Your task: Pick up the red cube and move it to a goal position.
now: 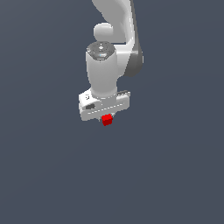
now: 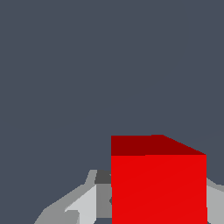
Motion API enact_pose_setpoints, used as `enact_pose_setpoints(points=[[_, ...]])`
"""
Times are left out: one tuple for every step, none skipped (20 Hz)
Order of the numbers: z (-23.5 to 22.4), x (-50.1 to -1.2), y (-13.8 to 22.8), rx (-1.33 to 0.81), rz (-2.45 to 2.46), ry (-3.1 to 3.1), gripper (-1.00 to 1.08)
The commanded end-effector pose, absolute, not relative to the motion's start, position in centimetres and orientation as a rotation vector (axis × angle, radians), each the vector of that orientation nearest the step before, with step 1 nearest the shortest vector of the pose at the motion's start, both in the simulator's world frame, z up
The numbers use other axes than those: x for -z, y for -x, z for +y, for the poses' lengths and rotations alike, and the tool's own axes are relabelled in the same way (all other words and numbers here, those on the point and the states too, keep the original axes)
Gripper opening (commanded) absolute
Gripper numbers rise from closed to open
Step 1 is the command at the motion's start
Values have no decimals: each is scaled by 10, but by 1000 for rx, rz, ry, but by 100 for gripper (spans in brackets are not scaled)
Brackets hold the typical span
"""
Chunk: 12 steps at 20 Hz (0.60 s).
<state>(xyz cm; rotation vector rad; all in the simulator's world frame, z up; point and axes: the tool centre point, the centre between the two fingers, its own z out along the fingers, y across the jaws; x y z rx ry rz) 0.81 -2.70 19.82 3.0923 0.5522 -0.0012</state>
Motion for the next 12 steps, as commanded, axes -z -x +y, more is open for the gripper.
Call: enact_pose_setpoints(points=[[-23, -222, 1, 1, 552, -3092, -100], [-22, -230, 5, 1, 552, -3092, -100], [-20, -238, 8, 1, 552, -3092, -100], [-19, -246, 10, 1, 552, -3092, -100], [-18, -253, 13, 1, 552, -3092, -100], [-16, -260, 16, 1, 552, -3092, -100], [-15, -266, 18, 1, 552, -3092, -100], [-14, -272, 20, 1, 552, -3092, -100], [-13, -278, 22, 1, 552, -3092, -100], [-12, -283, 24, 1, 552, -3092, -100], [-12, -287, 25, 1, 552, -3092, -100], [-11, -291, 26, 1, 552, -3092, -100]])
